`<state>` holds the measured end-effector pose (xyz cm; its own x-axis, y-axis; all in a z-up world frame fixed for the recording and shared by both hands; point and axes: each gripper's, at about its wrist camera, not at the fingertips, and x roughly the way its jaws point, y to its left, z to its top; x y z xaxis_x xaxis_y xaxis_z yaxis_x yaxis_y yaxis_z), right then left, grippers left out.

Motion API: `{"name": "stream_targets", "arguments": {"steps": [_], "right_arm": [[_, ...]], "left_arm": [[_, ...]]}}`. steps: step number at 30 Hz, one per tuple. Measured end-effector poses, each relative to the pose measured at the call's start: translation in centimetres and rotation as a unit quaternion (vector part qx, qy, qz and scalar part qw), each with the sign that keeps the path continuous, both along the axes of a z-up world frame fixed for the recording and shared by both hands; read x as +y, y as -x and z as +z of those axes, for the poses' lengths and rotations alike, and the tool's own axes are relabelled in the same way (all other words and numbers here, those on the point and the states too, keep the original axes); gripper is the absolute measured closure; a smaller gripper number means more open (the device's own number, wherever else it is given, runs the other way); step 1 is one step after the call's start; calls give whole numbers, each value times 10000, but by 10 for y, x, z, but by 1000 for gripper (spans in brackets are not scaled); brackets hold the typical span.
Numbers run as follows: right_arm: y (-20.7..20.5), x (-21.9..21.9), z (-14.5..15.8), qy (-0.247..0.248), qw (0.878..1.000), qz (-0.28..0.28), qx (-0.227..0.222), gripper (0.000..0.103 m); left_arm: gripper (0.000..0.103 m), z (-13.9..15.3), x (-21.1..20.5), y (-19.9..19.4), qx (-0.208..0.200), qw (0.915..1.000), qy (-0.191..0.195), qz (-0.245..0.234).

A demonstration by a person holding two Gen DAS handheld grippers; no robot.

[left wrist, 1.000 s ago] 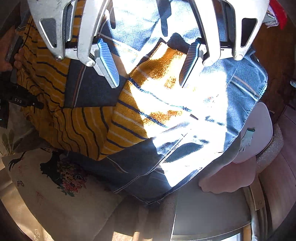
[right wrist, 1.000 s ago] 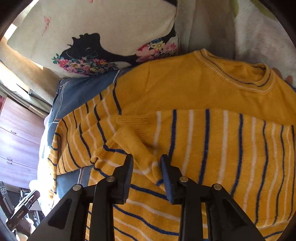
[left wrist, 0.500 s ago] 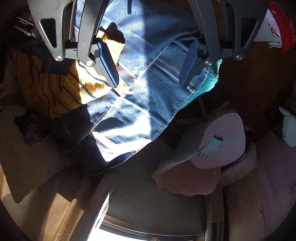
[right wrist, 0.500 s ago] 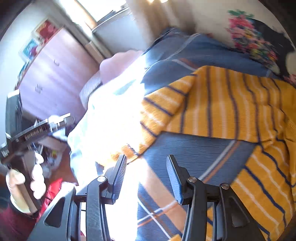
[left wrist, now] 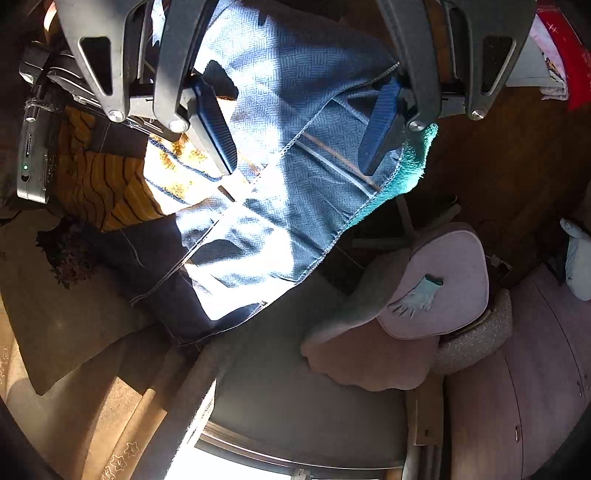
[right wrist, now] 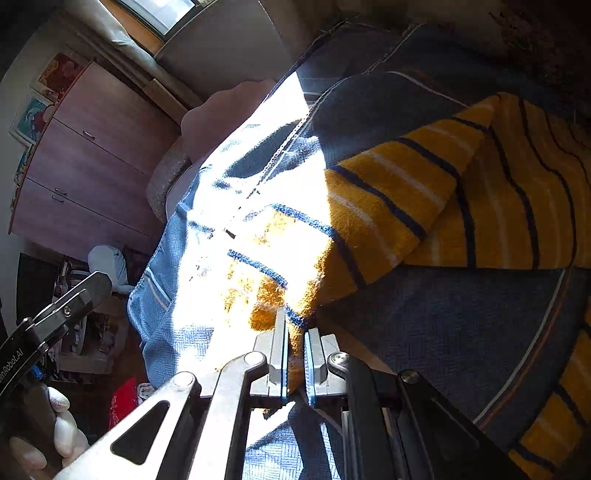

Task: Fold small clothes

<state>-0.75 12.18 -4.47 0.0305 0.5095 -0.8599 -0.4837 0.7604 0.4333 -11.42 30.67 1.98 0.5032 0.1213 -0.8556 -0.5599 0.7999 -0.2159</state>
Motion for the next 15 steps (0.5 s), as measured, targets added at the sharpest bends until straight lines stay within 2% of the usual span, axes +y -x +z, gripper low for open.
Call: {"name": "stream_targets", "arguments": {"steps": [2,5,7,9,12,15], "right_arm": [[-5,-26,23,-136,9997,-143,-173,96],[-11,-90,73,-256,9979,-348,-492,96],[-17,-137,101,-92,9952,-587,-780,96],[-25,-202,123,163,9903,-1006,-949,96],[-37,-295,132,843,9744,-1761,-1114,96],[-50,-380,114,1498,9497,-2562,-1005,96]], "left_arm": [[36,6,-8,-5,-58,9999,-17,-130],[36,13,-22,-15,-138,9993,-67,-352],[36,17,-35,-24,-188,9985,-106,-505],[36,19,-50,-34,-215,9975,-118,-669],[35,21,-77,-48,-243,9953,-98,-935],[35,22,-110,-62,-259,9916,-66,-1262]]}}
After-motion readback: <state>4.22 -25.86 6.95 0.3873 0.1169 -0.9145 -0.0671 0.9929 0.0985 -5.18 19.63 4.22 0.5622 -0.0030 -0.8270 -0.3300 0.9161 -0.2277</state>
